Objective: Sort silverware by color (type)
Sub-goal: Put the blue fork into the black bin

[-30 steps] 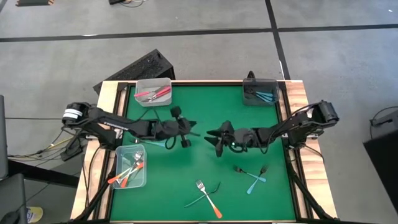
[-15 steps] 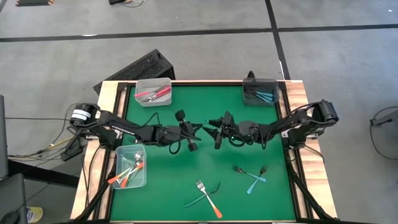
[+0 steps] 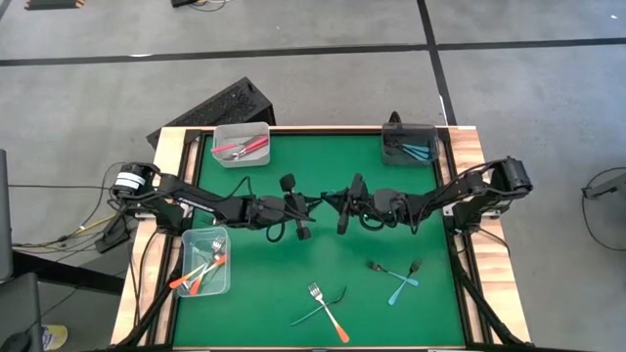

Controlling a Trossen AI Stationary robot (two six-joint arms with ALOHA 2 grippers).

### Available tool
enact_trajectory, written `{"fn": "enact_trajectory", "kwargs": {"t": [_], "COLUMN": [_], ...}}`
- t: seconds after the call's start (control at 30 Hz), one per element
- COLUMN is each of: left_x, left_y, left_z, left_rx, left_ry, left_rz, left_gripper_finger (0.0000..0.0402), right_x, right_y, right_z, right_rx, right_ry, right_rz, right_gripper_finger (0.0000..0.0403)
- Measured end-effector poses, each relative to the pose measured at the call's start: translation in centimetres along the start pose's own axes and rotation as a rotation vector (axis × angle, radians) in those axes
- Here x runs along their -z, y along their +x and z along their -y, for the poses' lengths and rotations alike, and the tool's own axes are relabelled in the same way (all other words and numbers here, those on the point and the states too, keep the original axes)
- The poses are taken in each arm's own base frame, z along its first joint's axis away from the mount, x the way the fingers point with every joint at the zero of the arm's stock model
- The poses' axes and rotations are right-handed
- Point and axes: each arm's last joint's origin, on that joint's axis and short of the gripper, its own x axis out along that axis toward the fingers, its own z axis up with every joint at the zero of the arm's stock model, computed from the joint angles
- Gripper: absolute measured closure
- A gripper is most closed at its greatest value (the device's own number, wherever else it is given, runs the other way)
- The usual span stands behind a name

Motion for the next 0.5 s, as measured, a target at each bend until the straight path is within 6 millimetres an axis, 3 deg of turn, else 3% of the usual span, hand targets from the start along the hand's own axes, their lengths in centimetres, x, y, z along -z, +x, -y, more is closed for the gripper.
{"fn": "enact_trajectory", "kwargs": {"t": [0.2,0.5], "left_x": [0.2,1.2], "left_y": [0.0,-0.2], "left_z": [0.2,0.3], "left_rx": [0.096,0.083], "left_ry": [0.012,0.039], "left_rz": [-0.013,-0.115], "left_gripper_finger": [0.0378,0.0328], "right_x": [-0.1,-3.1], "right_y": [-0.3,-2.8], "right_z": [0.0,1.0], "right_rx": [0.000,0.408], "right_ry": [-0.028,-0.376], "right_rz": [-0.053,-0.355], "right_gripper_finger": [0.0386,0.0386]}}
